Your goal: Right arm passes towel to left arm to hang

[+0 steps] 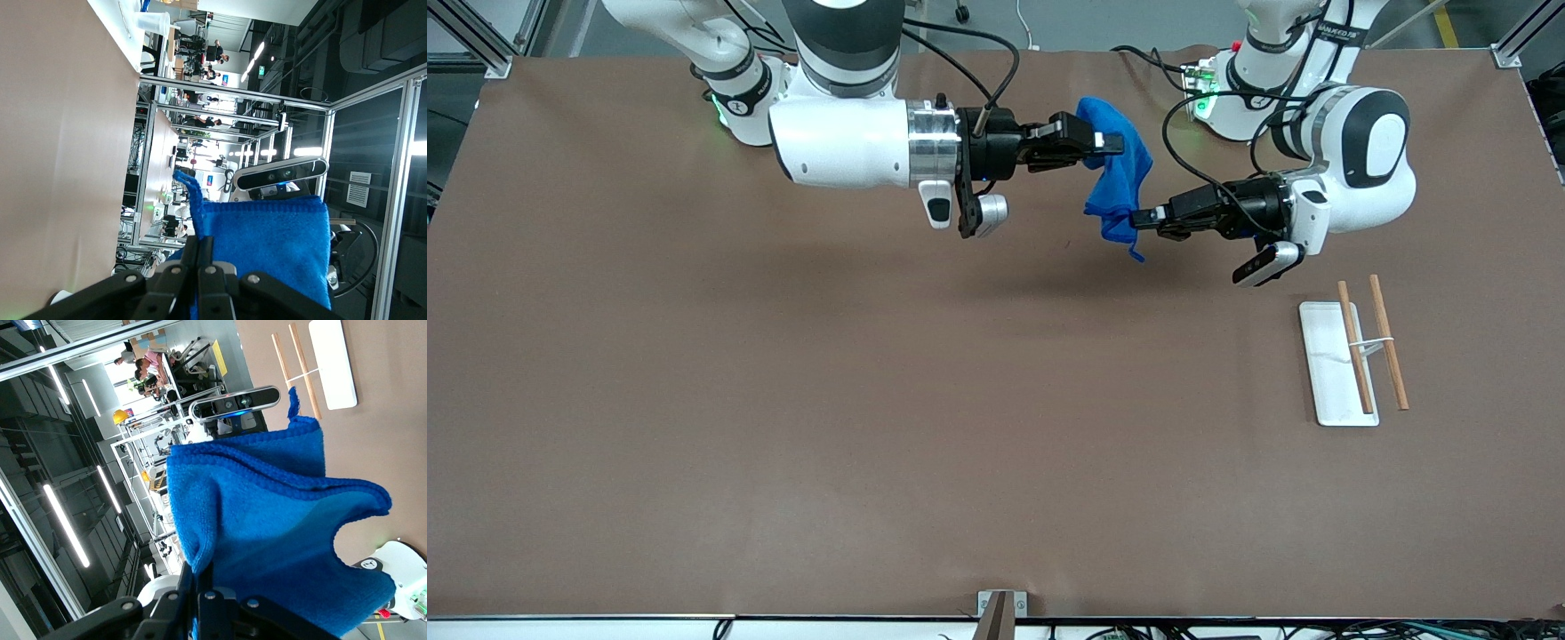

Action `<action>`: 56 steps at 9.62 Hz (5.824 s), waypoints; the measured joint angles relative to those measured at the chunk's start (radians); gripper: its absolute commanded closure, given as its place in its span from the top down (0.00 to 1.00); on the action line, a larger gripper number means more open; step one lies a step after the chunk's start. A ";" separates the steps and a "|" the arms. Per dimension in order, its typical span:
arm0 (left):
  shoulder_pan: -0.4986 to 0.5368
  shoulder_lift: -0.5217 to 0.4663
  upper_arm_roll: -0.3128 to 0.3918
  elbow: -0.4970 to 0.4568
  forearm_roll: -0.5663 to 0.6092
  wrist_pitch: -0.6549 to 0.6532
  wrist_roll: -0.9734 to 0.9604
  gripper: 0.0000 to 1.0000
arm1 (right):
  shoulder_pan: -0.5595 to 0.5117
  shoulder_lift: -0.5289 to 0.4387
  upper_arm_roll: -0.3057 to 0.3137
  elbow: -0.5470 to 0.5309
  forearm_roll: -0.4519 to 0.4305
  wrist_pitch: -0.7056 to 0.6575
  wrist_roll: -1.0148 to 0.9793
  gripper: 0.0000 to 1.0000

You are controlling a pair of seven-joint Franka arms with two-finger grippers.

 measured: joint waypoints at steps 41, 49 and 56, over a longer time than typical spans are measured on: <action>-0.014 -0.002 0.231 0.788 1.820 -0.186 -0.608 1.00 | -0.285 -0.331 -0.682 0.113 -1.393 -0.849 -0.074 1.00; -0.054 0.013 0.226 0.956 1.821 -0.371 -0.653 1.00 | -0.286 -0.331 -0.682 0.113 -1.393 -0.849 -0.074 1.00; -0.053 0.020 0.227 0.952 1.840 -0.373 -0.652 1.00 | -0.286 -0.331 -0.682 0.113 -1.393 -0.849 -0.075 1.00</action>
